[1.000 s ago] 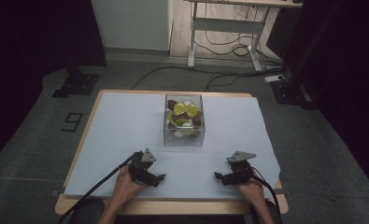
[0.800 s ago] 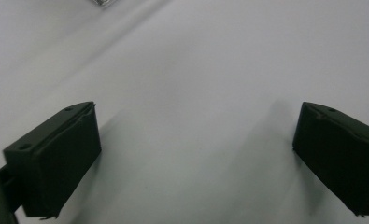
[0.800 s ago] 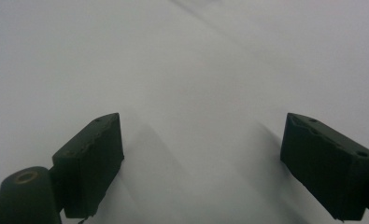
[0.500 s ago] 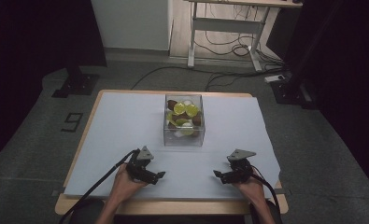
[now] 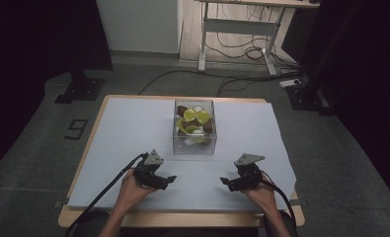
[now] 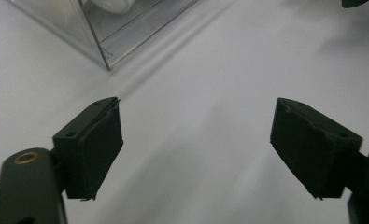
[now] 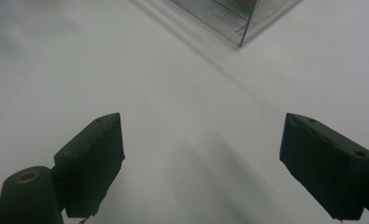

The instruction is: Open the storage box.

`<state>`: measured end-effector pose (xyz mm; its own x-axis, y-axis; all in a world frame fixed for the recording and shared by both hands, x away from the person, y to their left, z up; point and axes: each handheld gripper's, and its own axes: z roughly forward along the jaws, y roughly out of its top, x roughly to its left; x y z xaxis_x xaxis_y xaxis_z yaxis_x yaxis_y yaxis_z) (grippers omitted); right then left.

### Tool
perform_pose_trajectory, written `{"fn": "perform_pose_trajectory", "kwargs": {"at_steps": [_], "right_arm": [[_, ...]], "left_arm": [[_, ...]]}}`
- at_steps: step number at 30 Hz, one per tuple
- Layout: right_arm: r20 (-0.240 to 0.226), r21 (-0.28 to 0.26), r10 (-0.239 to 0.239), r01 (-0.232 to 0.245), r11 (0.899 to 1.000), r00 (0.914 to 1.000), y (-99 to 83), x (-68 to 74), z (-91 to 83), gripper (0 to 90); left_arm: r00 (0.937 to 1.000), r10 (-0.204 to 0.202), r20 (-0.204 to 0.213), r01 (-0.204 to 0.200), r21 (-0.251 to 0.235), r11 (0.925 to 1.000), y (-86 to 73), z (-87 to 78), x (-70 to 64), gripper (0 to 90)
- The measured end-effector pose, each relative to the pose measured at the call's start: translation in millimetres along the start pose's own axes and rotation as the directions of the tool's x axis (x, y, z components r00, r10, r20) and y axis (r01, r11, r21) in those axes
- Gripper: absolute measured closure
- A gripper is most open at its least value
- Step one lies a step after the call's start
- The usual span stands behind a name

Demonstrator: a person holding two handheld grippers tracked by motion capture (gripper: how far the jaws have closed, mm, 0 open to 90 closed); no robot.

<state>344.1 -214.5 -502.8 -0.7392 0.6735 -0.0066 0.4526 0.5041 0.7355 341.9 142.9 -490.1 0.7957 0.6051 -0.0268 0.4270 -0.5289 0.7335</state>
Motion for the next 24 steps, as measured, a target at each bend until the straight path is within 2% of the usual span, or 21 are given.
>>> {"fn": "perform_pose_trajectory", "kwargs": {"at_steps": [3, 8, 12, 21, 24], "right_arm": [[-0.013, -0.007, 0.022, -0.022, 1.0, 0.9997, 4.2, 1.0, 0.4, 13.7], [-0.021, -0.021, 0.026, -0.027, 0.999, 0.9994, 11.4, 2.8, 1.8, 14.0], [-0.031, -0.021, 0.015, -0.015, 1.0, 0.9994, 16.4, 3.6, 3.4, 14.3], [-0.046, -0.028, 0.005, -0.006, 1.0, 0.9989, 26.5, 4.4, 8.8, 14.5], [-0.045, -0.032, -0.001, -0.001, 0.999, 0.999, 29.0, 5.0, 10.3, 14.9]], "left_arm": [[1.0, 0.006, -0.002, -0.006, -0.015, 0.9999, 4.7, -0.6, -0.5, 18.6], [0.9999, 0.009, 0.007, -0.008, -0.04, 0.9992, 14.4, -1.1, -0.2, 20.4], [0.9996, 0.026, 0.007, -0.026, -0.043, 0.9987, 21.7, 0.4, -0.5, 20.5], [0.9992, 0.017, 0.035, -0.015, -0.062, 0.9979, 31.4, 8.7, 1.4, 21.4], [0.9992, 0.021, 0.034, -0.019, -0.066, 0.9977, 34.7, 10.6, 1.8, 22.7]]}}
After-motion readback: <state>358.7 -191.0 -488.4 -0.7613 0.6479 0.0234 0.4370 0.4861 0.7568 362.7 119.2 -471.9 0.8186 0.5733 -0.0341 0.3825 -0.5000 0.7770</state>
